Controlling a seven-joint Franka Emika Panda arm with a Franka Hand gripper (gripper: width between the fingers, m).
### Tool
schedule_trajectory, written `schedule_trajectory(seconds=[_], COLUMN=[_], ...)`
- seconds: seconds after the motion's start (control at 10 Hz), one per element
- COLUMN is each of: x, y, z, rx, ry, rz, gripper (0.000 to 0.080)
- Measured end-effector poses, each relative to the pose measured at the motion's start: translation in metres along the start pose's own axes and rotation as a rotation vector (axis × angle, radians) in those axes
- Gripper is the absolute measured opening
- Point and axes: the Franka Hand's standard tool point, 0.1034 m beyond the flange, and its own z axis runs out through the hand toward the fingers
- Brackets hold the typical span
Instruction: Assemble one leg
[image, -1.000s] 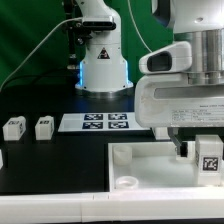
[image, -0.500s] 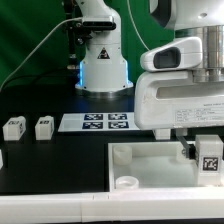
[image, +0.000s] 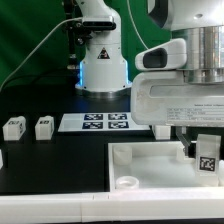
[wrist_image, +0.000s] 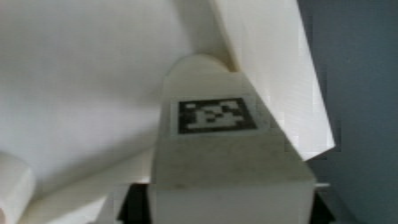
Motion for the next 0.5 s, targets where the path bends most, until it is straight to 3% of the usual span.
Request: schedule_trajectory(seconds=[0.5], x=[-0.0034], y=[0.0079], z=[-0.0005], rx=[0.012], ry=[-0.06], rz=[0.678], gripper=[0.0299])
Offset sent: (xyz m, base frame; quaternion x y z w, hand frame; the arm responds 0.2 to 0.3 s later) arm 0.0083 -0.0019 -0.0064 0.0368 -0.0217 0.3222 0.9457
